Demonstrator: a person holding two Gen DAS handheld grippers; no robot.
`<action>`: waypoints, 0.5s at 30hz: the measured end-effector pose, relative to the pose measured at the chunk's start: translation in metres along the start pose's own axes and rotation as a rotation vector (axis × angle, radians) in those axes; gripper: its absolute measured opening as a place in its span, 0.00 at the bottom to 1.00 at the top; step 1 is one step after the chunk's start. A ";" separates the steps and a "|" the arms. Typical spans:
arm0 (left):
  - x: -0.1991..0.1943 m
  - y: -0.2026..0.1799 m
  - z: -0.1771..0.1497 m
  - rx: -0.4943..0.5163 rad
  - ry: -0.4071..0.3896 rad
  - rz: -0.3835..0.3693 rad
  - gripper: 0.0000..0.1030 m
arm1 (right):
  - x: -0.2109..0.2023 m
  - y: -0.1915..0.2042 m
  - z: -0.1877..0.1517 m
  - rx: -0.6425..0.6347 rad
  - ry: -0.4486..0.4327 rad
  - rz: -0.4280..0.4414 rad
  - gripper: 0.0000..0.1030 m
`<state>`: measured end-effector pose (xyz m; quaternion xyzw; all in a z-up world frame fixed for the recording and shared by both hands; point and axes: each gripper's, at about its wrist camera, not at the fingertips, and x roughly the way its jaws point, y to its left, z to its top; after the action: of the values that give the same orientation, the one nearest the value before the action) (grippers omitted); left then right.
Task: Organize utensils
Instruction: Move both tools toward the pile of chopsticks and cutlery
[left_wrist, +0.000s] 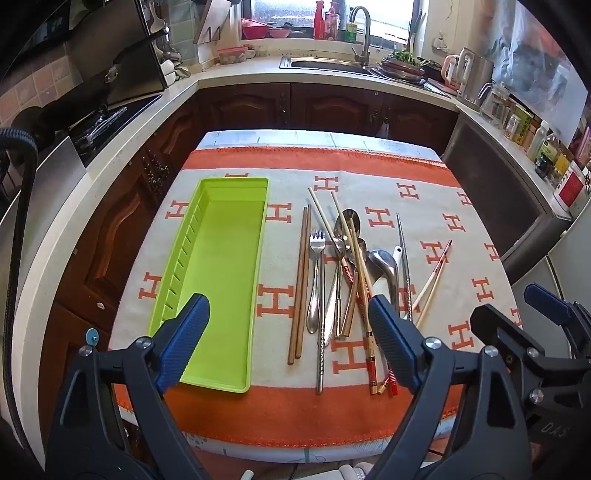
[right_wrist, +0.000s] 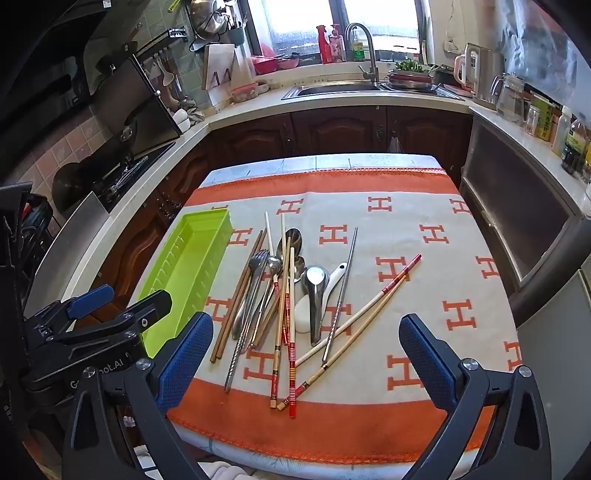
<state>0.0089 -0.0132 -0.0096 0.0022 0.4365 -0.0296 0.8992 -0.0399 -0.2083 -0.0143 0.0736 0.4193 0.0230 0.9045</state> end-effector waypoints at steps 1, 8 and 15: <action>0.000 0.000 0.000 0.000 0.000 -0.001 0.84 | 0.000 0.000 0.000 0.000 0.001 0.000 0.99; 0.000 -0.001 -0.001 0.001 0.002 -0.002 0.84 | 0.001 0.000 0.000 -0.001 -0.004 0.000 0.99; 0.004 -0.002 -0.002 0.002 0.018 -0.003 0.84 | 0.001 0.001 -0.001 -0.003 -0.005 -0.001 0.99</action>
<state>0.0102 -0.0155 -0.0140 0.0028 0.4445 -0.0317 0.8952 -0.0397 -0.2072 -0.0156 0.0723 0.4171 0.0228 0.9057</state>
